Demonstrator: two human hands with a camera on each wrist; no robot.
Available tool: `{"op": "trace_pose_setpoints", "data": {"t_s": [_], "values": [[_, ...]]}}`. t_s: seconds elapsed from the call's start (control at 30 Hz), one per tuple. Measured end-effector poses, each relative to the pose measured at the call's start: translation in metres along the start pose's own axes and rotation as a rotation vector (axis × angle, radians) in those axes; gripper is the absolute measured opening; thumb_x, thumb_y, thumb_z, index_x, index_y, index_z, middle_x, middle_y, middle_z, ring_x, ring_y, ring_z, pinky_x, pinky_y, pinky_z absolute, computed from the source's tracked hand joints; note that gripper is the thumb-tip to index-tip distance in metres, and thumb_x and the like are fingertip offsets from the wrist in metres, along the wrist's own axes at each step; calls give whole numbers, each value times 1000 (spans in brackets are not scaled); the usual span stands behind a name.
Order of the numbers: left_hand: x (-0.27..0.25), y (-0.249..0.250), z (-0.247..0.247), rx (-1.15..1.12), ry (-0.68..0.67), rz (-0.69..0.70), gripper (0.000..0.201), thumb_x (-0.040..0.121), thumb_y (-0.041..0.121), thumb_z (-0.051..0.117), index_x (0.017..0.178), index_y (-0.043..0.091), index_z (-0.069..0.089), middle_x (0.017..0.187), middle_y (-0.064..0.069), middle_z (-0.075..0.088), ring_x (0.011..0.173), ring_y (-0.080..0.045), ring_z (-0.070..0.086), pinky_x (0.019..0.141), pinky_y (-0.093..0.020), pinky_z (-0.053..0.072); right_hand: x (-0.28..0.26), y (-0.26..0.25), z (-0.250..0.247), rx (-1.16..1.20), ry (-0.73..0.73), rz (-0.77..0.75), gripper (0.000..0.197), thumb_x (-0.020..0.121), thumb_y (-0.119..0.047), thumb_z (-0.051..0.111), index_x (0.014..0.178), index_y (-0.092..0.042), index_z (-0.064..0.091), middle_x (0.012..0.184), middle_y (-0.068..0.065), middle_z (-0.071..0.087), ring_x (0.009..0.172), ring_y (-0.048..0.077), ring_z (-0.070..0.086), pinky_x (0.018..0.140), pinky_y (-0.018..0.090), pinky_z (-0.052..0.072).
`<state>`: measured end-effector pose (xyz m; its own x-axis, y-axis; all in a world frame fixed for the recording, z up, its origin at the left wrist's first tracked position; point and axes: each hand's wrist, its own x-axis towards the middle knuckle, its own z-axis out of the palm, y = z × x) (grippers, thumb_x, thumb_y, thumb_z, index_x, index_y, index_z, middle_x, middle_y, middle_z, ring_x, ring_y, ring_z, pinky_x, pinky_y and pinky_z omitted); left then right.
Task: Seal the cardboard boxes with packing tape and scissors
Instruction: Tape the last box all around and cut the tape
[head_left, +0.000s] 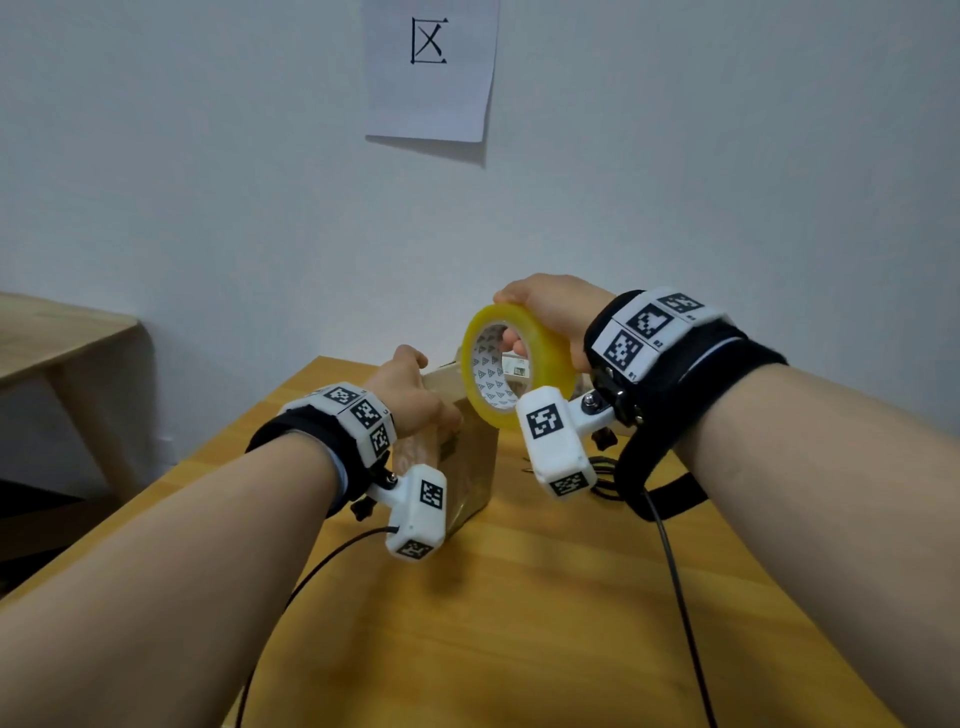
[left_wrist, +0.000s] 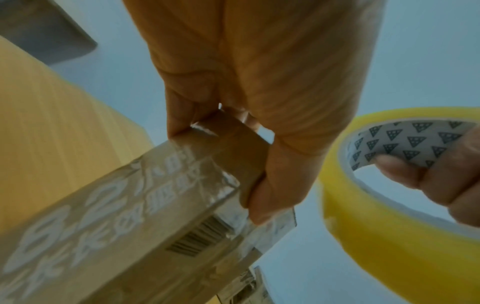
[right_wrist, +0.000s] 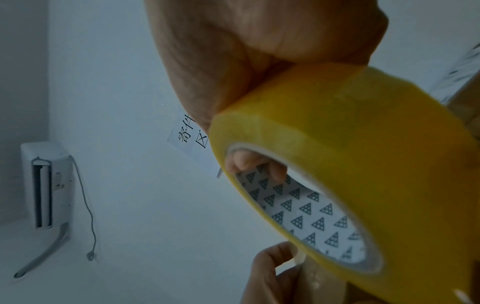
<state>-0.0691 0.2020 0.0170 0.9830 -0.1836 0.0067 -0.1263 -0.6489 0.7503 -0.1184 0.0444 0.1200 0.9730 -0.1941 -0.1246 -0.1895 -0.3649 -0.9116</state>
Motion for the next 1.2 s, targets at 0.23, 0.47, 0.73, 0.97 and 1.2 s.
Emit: {"op": "trace_pose_setpoints", "data": {"t_s": [0.23, 0.47, 0.73, 0.97, 1.2], "values": [[3, 0, 2, 19, 8, -6, 84, 67, 30, 83, 135, 17, 34, 110, -5, 54, 96, -24, 57, 77, -35, 52, -2, 12, -7, -44, 4, 18, 28, 95, -28, 57, 97, -2, 68, 59, 6, 67, 45, 13, 59, 49, 24, 50], [7, -8, -6, -48, 33, -28, 79, 70, 30, 82, 134, 19, 37, 118, -5, 52, 101, -24, 55, 79, -33, 49, -2, 28, -3, -117, -11, 43, 28, 95, -29, 56, 92, -4, 68, 57, 5, 67, 46, 14, 59, 50, 21, 49], [8, -14, -5, -95, 54, 74, 72, 76, 25, 76, 140, 34, 45, 134, -3, 52, 95, -12, 50, 75, -23, 43, 6, 49, 2, -119, -11, 102, 29, 93, -30, 56, 92, -3, 67, 55, 7, 65, 47, 17, 59, 52, 25, 51], [5, -13, -3, 94, 13, 111, 55, 86, 36, 64, 138, 28, 48, 127, 2, 55, 105, -16, 53, 82, -24, 40, 15, 68, 7, -91, -29, 150, 29, 89, -30, 55, 89, -3, 66, 59, 8, 64, 45, 18, 57, 51, 25, 49], [5, -11, -10, 50, 20, 17, 51, 86, 43, 64, 130, 18, 56, 118, -3, 62, 101, -21, 60, 81, -27, 47, 18, 74, 9, 28, -85, 123, 32, 92, -32, 59, 94, -1, 66, 58, 10, 63, 46, 19, 57, 51, 27, 52]]}}
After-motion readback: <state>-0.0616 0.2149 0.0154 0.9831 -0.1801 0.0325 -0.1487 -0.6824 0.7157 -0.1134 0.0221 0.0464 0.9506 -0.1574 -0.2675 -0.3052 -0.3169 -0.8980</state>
